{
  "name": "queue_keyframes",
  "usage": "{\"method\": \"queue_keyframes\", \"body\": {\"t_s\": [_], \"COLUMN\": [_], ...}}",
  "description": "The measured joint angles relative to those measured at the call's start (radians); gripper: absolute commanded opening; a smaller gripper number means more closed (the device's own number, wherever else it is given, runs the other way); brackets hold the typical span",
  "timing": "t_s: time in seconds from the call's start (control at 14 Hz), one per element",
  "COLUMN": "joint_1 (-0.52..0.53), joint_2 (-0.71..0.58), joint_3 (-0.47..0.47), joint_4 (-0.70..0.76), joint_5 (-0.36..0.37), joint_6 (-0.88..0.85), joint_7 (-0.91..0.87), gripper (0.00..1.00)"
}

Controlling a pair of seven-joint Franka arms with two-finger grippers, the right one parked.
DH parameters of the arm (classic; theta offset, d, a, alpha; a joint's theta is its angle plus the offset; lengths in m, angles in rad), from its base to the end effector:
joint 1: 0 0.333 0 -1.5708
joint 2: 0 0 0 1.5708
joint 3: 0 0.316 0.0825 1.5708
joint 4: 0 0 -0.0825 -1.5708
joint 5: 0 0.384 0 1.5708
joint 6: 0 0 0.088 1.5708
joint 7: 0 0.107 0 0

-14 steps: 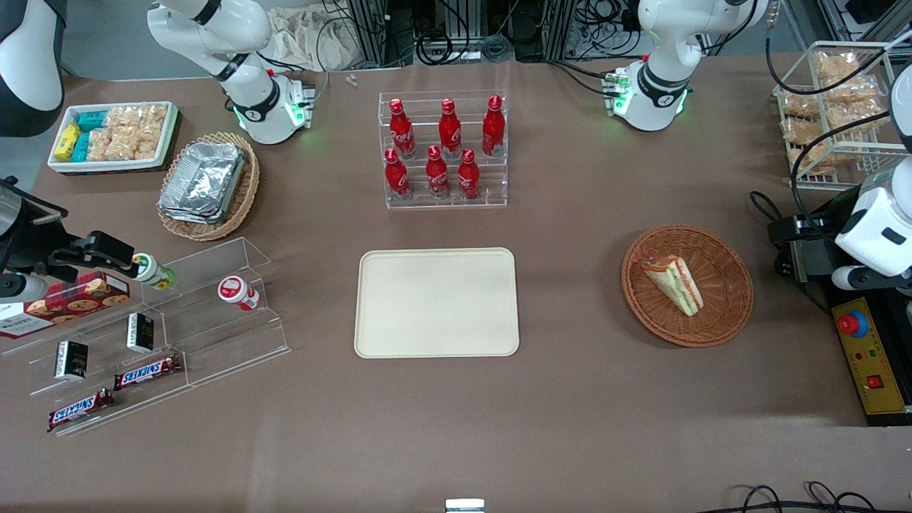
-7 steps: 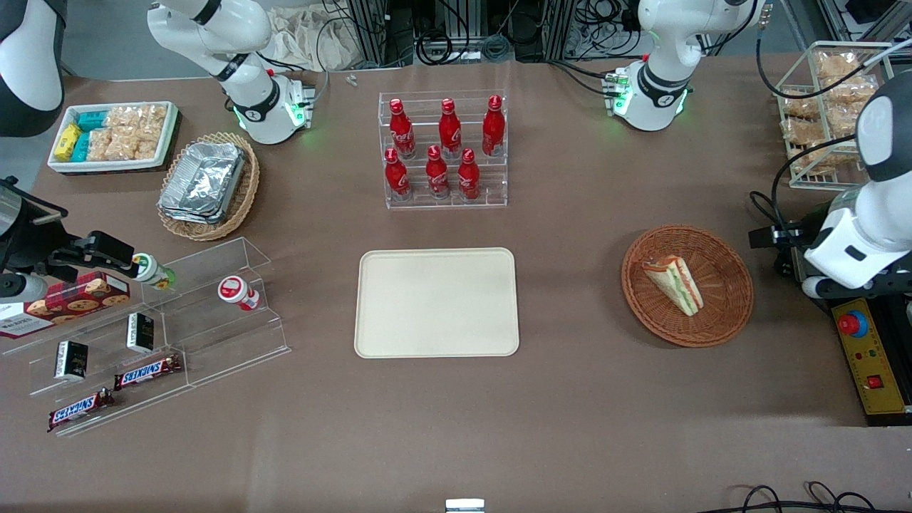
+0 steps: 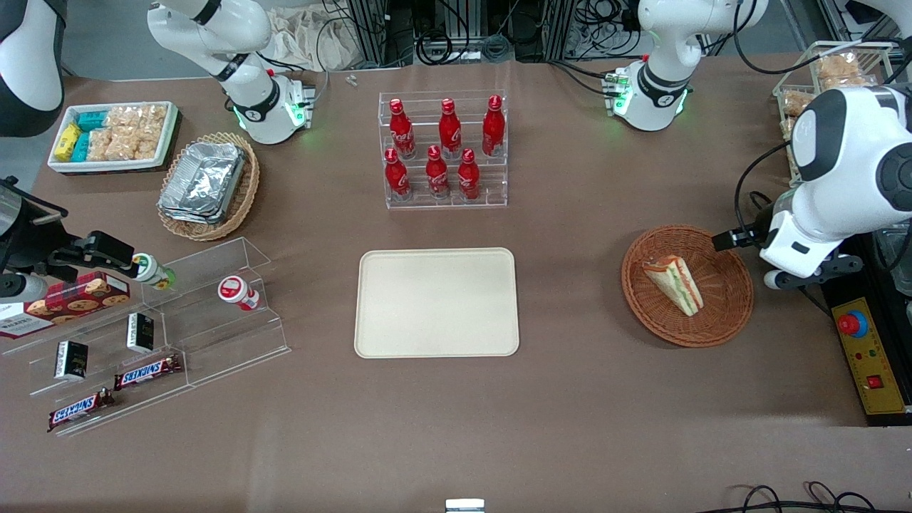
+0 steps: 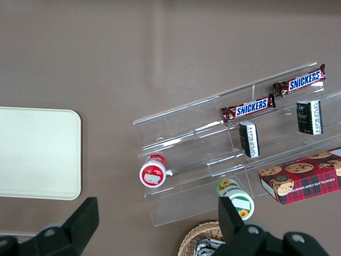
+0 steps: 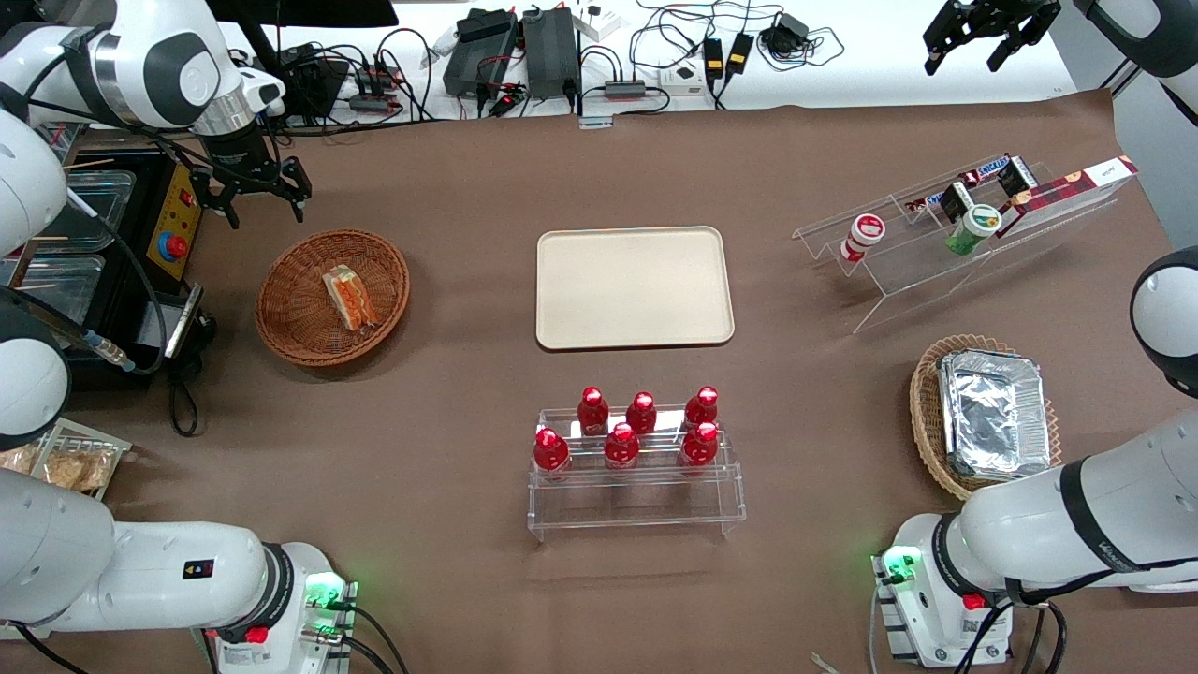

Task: Place sandwich from basket to tray
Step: 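Move the left gripper down over the wrapped sandwich in the wicker basket, then close the left gripper on the sandwich's crust edge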

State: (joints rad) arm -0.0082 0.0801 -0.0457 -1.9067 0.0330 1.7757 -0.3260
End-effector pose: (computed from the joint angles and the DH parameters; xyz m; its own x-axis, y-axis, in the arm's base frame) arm 0.5551 -0.0266 0.4387 0.9460 0.2626 -0.1900 0.2491 -0.9641 -0.0922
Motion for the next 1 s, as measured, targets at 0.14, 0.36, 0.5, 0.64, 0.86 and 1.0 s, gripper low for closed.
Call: {"method": "queue_keyframes", "body": {"t_s": [0.14, 0.36, 0.5, 0.64, 0.86, 1.0], "joint_1": [-0.001, -0.013, -0.021, -0.028, -0.039, -0.056], "joint_2": [0.008, 0.022, 0.031, 0.053, 0.115, 0.153], "joint_3": [0.000, -0.001, -0.002, -0.002, -0.001, -0.002], "joint_4": [-0.029, -0.105, -0.160, -0.187, -0.195, -0.195], "joint_5": [-0.031, -0.049, -0.072, -0.076, -0.076, -0.076], "joint_6": [0.046, 0.156, 0.239, 0.282, 0.354, 0.390], "joint_7": [-0.055, -0.148, -0.209, -0.260, -0.338, -0.381], "gripper": [1.00, 0.99, 0.99, 0.99, 0.99, 0.98]}}
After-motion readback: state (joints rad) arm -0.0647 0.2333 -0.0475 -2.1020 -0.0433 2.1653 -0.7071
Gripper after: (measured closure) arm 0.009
